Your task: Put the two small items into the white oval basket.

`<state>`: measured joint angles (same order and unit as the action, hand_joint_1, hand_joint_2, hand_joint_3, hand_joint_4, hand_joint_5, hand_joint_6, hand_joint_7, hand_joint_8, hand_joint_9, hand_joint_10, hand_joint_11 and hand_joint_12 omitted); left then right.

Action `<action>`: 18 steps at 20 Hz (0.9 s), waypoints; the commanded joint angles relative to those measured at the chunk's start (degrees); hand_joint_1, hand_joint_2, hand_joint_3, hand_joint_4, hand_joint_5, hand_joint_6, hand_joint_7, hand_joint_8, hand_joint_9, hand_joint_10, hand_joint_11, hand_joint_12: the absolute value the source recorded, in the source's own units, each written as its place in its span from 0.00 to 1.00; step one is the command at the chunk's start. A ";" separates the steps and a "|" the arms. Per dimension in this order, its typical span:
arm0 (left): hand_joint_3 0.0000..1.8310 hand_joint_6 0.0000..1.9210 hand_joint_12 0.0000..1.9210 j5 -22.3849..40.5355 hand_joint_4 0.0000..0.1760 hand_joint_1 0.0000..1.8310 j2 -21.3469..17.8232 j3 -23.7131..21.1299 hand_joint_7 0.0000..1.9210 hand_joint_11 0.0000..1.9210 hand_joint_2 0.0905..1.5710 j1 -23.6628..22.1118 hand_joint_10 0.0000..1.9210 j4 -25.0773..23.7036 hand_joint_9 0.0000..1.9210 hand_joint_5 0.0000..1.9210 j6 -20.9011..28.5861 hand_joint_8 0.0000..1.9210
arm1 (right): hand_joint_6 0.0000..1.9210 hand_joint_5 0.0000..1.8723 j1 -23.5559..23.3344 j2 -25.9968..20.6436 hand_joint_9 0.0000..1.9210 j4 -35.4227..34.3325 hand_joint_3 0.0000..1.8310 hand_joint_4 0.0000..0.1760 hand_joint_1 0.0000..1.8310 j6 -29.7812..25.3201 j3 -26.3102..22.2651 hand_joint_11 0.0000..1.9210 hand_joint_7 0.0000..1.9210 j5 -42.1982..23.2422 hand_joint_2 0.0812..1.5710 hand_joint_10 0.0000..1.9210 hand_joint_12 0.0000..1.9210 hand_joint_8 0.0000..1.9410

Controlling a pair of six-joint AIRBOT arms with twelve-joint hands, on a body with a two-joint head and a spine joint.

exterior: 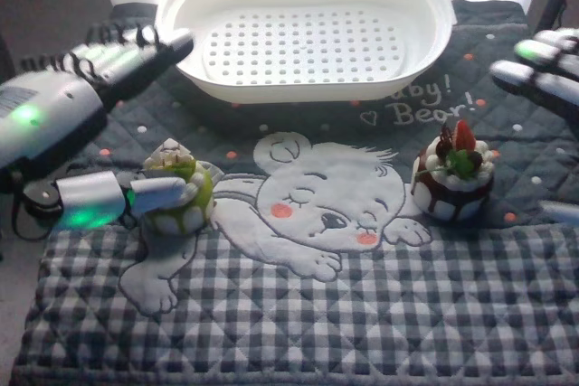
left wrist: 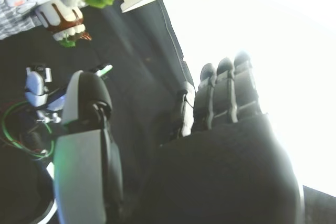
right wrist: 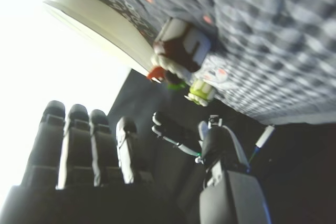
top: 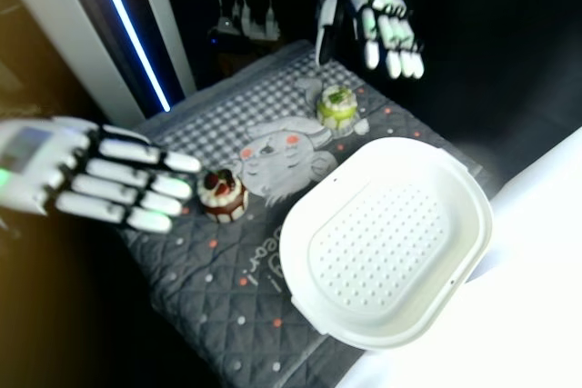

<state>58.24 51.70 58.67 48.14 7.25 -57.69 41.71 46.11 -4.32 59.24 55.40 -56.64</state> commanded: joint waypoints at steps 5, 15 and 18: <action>0.00 0.00 0.41 5.59 0.43 0.33 0.90 1.62 0.05 0.00 0.72 -1.28 0.01 0.52 0.06 0.03 1.08 0.00 | 0.00 0.00 -3.53 3.08 0.00 1.86 0.00 0.12 0.38 -0.02 2.71 0.01 0.00 -1.44 0.73 0.00 0.01 0.00; 0.00 0.00 0.79 -4.70 0.00 0.52 9.08 7.33 0.15 0.00 0.73 -1.29 0.19 2.47 0.11 0.16 4.46 0.00 | 0.02 0.06 -3.92 11.02 0.13 0.61 0.01 0.13 0.52 -0.03 8.55 0.00 0.07 8.35 0.67 0.07 0.53 0.02; 0.00 0.56 1.00 -4.28 0.00 0.62 9.03 7.35 0.33 0.28 0.77 -1.32 0.78 2.38 0.28 0.38 4.48 0.18 | 0.62 0.28 -4.34 11.89 0.39 0.62 0.01 0.00 0.65 -0.03 9.43 0.37 0.40 9.46 0.80 0.66 0.91 0.71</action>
<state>48.95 60.73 65.82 47.18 9.65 -52.86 37.47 58.13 -4.21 58.46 64.45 -45.52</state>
